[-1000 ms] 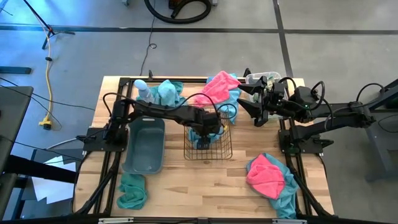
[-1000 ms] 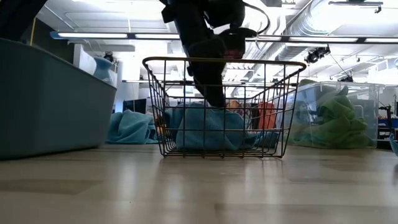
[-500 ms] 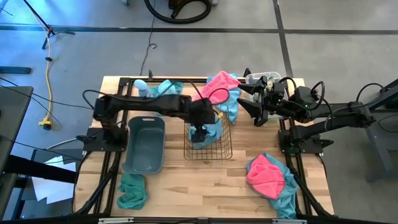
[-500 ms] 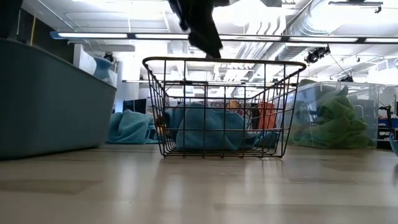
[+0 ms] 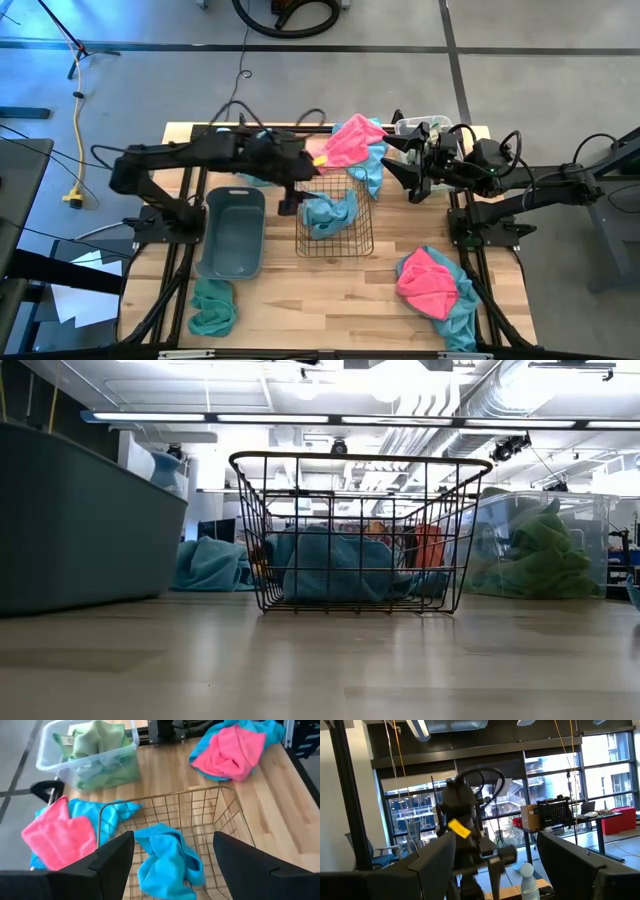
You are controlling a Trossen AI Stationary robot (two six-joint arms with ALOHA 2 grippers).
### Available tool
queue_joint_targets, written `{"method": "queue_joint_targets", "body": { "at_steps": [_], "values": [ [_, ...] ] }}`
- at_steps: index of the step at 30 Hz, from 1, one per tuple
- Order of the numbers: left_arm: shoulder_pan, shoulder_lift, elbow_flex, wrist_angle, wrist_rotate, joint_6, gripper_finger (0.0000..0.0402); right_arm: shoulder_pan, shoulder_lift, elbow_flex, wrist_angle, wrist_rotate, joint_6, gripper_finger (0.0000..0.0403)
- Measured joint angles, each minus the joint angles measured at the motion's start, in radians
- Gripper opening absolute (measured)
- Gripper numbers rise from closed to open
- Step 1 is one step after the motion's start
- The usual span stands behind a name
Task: Sort microfiber towel by color & place in baskets
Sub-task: Put the blue towel into the wire basket
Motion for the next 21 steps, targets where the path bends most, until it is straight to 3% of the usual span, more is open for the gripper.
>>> {"method": "queue_joint_targets", "body": {
  "at_steps": [14,21],
  "values": [
    [0.010,-0.224,-0.014,-0.021,-0.035,-0.141,0.0260,0.000,0.000,0.000,-0.009,-0.005,0.000,0.0277],
    [0.010,-0.410,-0.267,0.278,-0.038,-0.202,0.0259,0.000,0.000,0.000,-0.013,-0.005,0.001,0.0277]
  ]
}}
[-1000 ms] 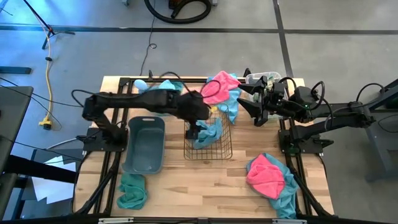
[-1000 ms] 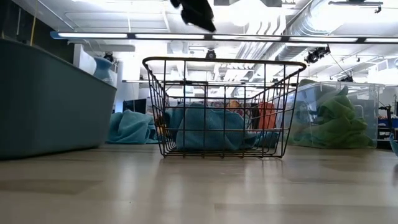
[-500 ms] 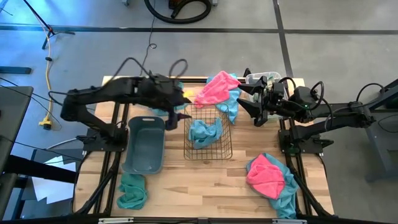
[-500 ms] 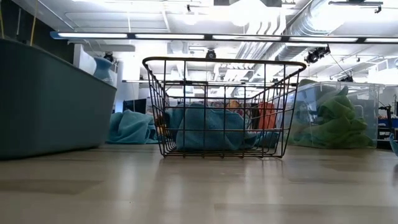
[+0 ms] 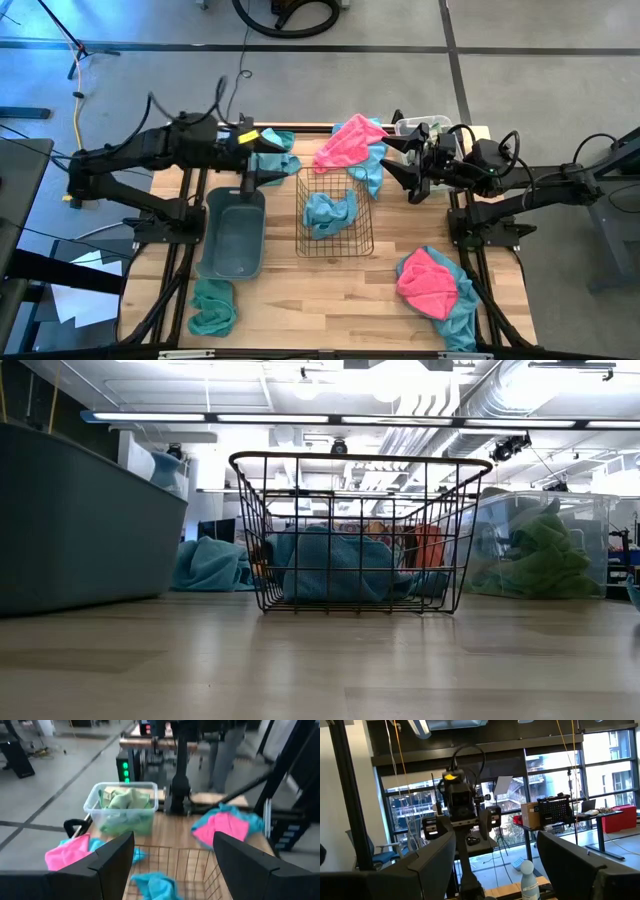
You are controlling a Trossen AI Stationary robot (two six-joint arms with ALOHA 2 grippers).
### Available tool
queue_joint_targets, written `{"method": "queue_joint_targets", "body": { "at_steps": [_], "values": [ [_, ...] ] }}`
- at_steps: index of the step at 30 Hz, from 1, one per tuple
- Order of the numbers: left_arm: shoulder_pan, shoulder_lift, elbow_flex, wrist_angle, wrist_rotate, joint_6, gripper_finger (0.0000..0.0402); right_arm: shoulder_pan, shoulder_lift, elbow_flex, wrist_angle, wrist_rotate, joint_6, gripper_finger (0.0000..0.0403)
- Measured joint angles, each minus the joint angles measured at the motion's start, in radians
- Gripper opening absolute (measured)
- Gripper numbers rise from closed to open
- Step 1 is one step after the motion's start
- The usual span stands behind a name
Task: Sort microfiber towel by color & place in baskets
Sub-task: Put the blue towel into the wire basket
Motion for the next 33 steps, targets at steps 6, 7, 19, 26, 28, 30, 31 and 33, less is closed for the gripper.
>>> {"method": "queue_joint_targets", "body": {
  "at_steps": [6,7,19,26,28,30,31,33],
  "values": [
    [0.000,-0.172,-0.276,0.284,0.000,-0.090,0.0259,0.000,0.000,0.000,-0.003,0.001,0.000,0.0277],
    [0.000,-0.196,-0.313,0.322,0.000,-0.106,0.0259,0.000,0.000,0.000,-0.002,0.001,0.000,0.0277],
    [0.000,-0.340,-0.553,0.573,-0.031,-0.186,0.0259,0.000,0.000,0.000,-0.005,0.006,0.026,0.0277],
    [-0.001,-0.346,-0.557,0.591,-0.032,-0.186,0.0259,0.000,0.000,0.000,-0.005,0.006,0.025,0.0277],
    [-0.001,-0.346,-0.557,0.591,-0.032,-0.187,0.0259,0.000,0.000,0.000,-0.005,0.005,0.026,0.0277],
    [-0.001,-0.346,-0.557,0.590,-0.032,-0.186,0.0259,0.000,0.000,0.000,-0.005,0.005,0.026,0.0277],
    [-0.001,-0.346,-0.557,0.591,-0.032,-0.186,0.0259,0.000,0.000,0.000,-0.005,0.005,0.026,0.0277],
    [-0.001,-0.346,-0.557,0.590,-0.032,-0.187,0.0259,0.000,0.000,0.000,-0.005,0.005,0.026,0.0277]
  ]
}}
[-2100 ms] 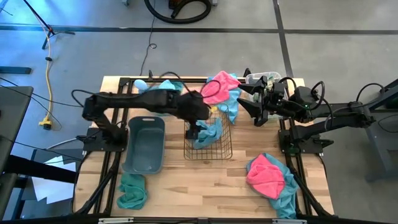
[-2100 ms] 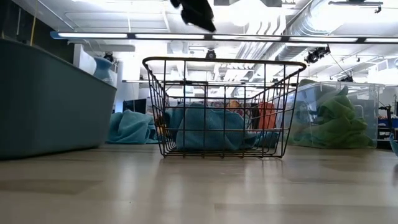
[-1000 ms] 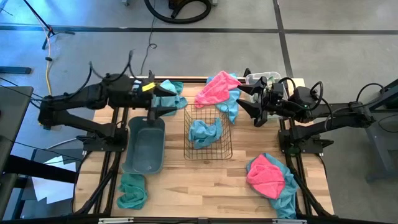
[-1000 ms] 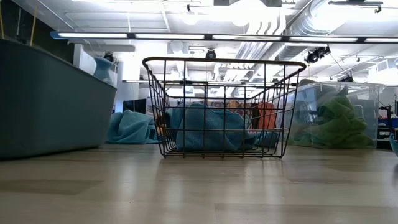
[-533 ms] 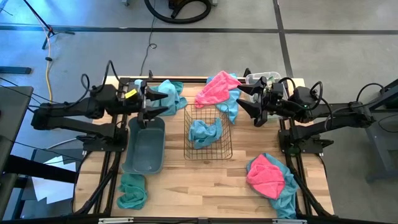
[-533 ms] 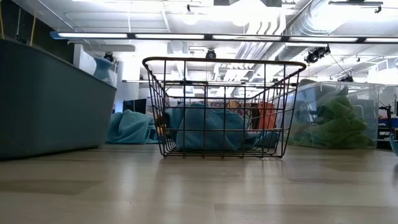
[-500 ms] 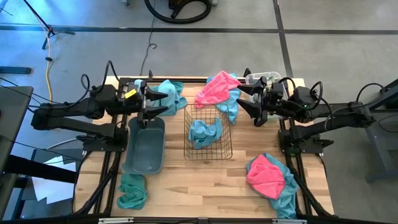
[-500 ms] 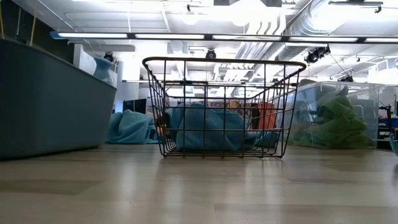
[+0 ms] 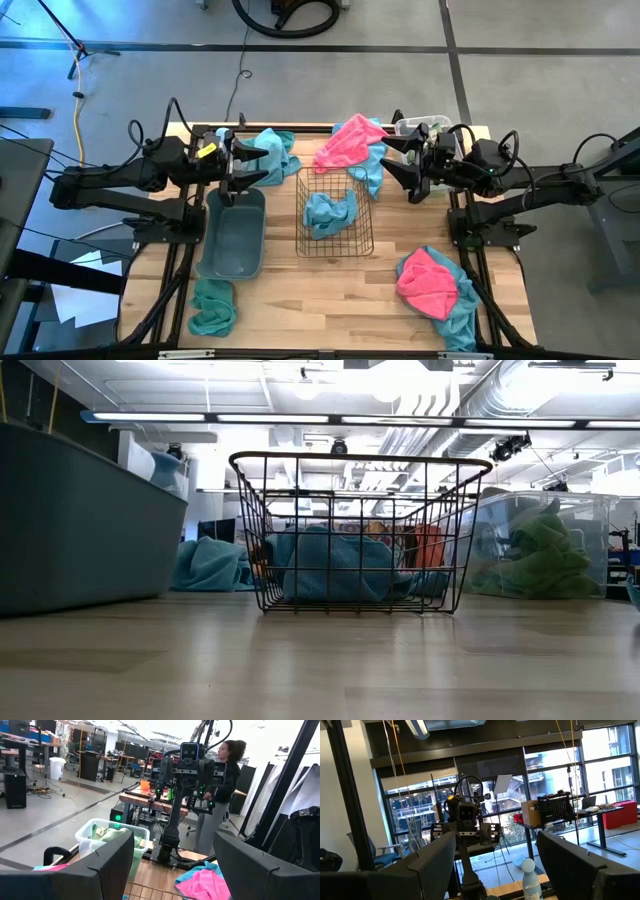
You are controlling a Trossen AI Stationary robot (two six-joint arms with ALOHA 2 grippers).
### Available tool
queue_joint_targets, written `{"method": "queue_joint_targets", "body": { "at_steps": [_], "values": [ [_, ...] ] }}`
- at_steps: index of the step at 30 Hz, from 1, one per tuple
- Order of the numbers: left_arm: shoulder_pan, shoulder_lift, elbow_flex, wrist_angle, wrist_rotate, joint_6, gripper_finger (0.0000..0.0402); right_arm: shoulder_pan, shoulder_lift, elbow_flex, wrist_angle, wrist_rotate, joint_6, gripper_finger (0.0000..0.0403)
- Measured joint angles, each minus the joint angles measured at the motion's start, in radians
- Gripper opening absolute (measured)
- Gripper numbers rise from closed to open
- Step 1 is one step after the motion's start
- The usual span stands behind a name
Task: Sort microfiber towel by color & place in baskets
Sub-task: Put the blue towel into the wire basket
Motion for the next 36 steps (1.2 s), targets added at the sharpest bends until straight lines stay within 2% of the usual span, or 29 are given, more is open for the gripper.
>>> {"method": "queue_joint_targets", "body": {
  "at_steps": [4,7,11,14,23,31,33,36],
  "values": [
    [0.000,0.000,0.000,0.000,0.000,-0.016,0.0259,0.000,0.000,0.000,0.000,0.000,0.000,0.0277],
    [-0.010,0.000,0.000,0.000,0.001,-0.096,0.0259,0.000,0.000,0.000,0.000,0.000,0.000,0.0277],
    [-0.055,0.000,0.000,0.000,0.088,-0.186,0.0259,0.000,0.000,0.000,0.000,-0.001,0.000,0.0277],
    [-0.115,0.000,0.000,0.000,0.110,-0.237,0.0259,0.000,0.000,0.000,0.000,-0.003,0.000,0.0277],
    [-0.360,0.054,0.014,-0.003,0.084,-0.386,0.0259,0.000,0.000,0.000,-0.027,-0.006,0.000,0.0277],
    [-0.598,0.188,0.164,-0.022,0.061,-0.437,0.0259,0.000,0.000,0.000,-0.052,-0.003,0.044,0.0277],
    [-0.649,0.223,0.226,-0.087,0.061,-0.453,0.0259,0.000,0.000,0.000,-0.059,-0.003,0.044,0.0277],
    [-0.716,0.279,0.343,-0.294,0.053,-0.519,0.0259,0.000,0.000,0.000,-0.062,-0.003,0.045,0.0277]
  ]
}}
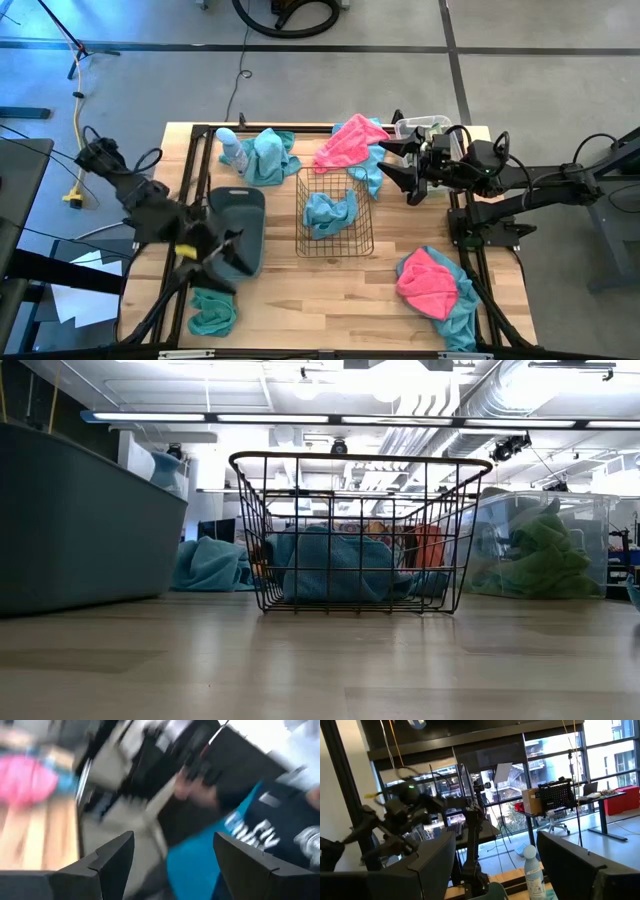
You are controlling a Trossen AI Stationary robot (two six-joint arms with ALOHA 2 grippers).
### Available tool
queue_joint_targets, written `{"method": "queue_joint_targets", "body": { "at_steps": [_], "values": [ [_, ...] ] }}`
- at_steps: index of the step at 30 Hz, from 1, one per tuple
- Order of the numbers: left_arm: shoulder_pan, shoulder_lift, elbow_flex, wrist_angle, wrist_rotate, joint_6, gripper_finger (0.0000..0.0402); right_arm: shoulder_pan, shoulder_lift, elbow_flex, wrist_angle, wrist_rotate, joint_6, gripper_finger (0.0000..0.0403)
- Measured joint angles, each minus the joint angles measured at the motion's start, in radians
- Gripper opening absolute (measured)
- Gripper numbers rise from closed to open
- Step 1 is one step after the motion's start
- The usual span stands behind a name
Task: Sort microfiber towel by color & place in baskets
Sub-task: Put the blue towel into the wire basket
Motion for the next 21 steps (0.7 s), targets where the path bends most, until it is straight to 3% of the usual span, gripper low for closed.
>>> {"method": "queue_joint_targets", "body": {
  "at_steps": [5,9,16,21],
  "values": [
    [-0.109,0.131,0.196,-0.499,-0.006,-0.170,0.0259,0.000,0.000,0.000,-0.002,0.000,0.000,0.0277],
    [-0.191,0.245,0.289,-0.764,0.028,-0.257,0.0259,0.000,0.000,0.000,-0.011,0.000,-0.002,0.0277],
    [-0.338,0.403,0.299,-0.921,0.060,-0.355,0.0259,0.000,0.000,0.000,-0.041,0.001,-0.003,0.0277],
    [-0.424,0.514,0.299,-0.932,-0.001,-0.334,0.0259,0.000,0.000,0.000,-0.065,0.004,-0.003,0.0277]
  ]
}}
